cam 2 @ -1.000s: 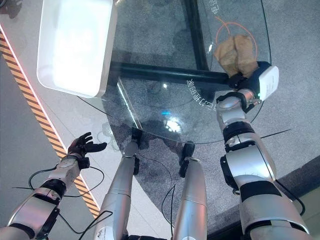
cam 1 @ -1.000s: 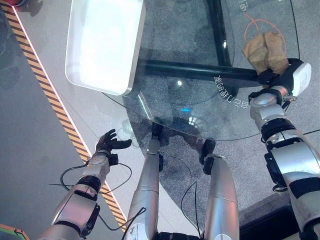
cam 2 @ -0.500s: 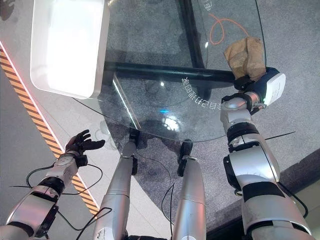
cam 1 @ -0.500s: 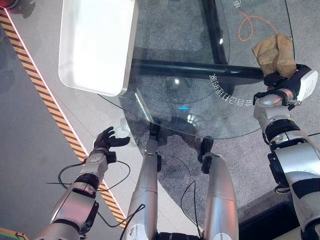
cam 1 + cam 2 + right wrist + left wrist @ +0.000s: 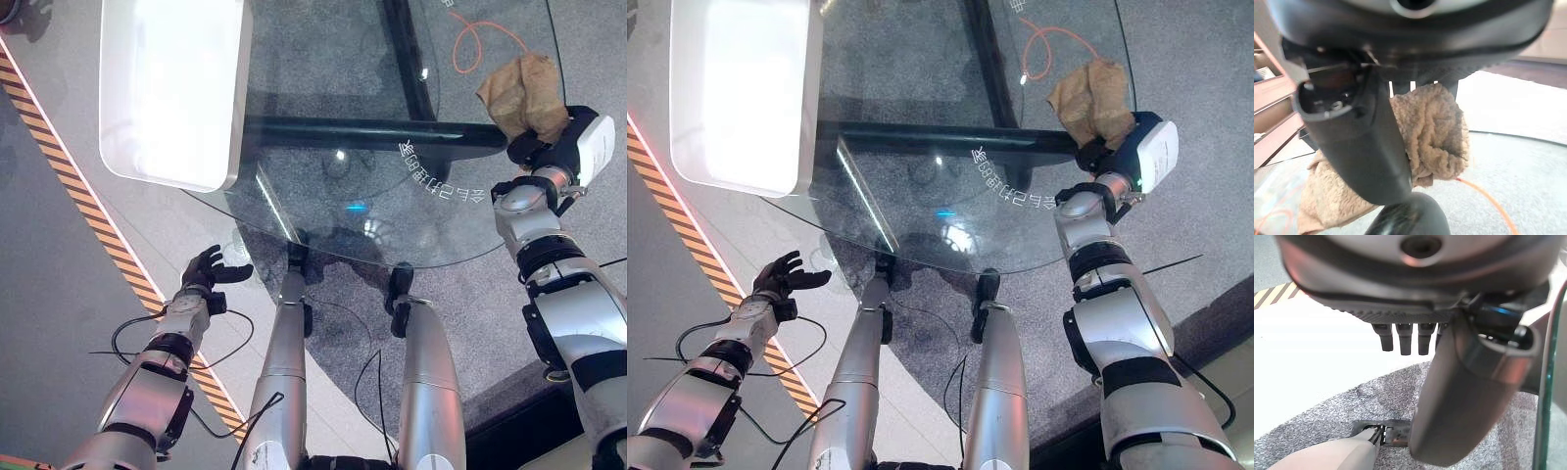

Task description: Wipe the table with a cloth and put it in the basket.

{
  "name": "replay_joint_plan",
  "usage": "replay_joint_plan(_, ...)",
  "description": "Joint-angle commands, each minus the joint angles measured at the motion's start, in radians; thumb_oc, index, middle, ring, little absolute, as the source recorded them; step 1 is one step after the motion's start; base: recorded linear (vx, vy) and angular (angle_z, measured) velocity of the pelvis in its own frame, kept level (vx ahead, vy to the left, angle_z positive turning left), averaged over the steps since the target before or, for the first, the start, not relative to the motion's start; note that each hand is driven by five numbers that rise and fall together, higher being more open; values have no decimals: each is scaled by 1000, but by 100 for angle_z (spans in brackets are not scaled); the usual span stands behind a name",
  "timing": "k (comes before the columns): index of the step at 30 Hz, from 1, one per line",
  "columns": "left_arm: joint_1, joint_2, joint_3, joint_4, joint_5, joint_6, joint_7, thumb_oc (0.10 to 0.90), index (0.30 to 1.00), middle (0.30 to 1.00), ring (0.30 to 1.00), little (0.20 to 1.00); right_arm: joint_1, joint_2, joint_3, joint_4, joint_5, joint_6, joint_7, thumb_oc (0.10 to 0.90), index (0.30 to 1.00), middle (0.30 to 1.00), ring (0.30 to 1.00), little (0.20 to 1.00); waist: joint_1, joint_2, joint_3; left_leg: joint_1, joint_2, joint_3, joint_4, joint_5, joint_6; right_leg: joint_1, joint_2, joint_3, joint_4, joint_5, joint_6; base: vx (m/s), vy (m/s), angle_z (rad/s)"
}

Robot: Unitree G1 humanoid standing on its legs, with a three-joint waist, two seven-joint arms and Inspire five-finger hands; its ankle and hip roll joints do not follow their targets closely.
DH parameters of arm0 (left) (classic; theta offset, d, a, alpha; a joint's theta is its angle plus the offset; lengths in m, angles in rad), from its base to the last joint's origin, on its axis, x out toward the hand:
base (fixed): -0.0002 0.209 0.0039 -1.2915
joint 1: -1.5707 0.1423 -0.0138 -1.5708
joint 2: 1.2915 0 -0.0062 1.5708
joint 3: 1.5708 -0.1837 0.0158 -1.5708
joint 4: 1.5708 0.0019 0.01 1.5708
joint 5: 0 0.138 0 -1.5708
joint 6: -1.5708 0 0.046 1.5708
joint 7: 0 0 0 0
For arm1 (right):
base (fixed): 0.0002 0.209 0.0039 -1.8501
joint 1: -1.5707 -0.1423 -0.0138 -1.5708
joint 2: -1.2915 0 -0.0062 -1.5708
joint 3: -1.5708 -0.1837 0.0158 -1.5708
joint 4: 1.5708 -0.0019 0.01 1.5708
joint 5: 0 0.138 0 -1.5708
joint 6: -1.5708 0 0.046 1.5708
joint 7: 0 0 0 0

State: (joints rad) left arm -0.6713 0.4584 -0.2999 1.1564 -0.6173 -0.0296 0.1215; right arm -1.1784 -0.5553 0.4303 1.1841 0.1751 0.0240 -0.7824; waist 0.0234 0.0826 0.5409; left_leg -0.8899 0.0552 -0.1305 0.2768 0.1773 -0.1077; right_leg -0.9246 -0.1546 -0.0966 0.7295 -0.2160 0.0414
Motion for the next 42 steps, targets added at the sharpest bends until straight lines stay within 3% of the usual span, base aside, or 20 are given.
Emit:
replay_joint_plan(1, 8, -4, 12, 35, -20, -36, 40, 800, 900, 900, 900, 900, -72, -43, 126, -135, -137, -49, 13, 100, 300, 300, 300, 200, 53, 30, -21, 47, -82, 116, 110, -169, 106, 34, 79, -38, -199, 129, -27, 4, 22, -4)
replay_joint_plan(11, 46, -36, 13, -11, 2, -42, 56, 800, 900, 900, 900, 900, -85, 18, 243, -350, -239, 56, 90, 100, 300, 300, 300, 200, 67, 40, -21, 53, -94, 120, 115, -164, 110, 41, 76, -49, -186, 117, -40, 2, 3, -1)
replay_joint_plan(25, 80, -84, 5, -42, 23, -61, 75, 800, 900, 900, 900, 900, -19, 107, 384, -571, -401, 60, 299, 100, 300, 300, 300, 200, 72, 51, -21, 55, -108, 127, 120, -153, 110, 39, 72, -47, -178, 116, -46, 0, 0, 0)
replay_joint_plan(42, 94, -105, 20, -50, 33, -74, 86, 800, 900, 900, 900, 900, 111, 187, 430, -706, -449, 36, 482, 100, 300, 300, 300, 200, 63, 50, -21, 55, -110, 130, 111, -140, 106, 33, 75, -40, -177, 117, -45, 0, 0, 0)
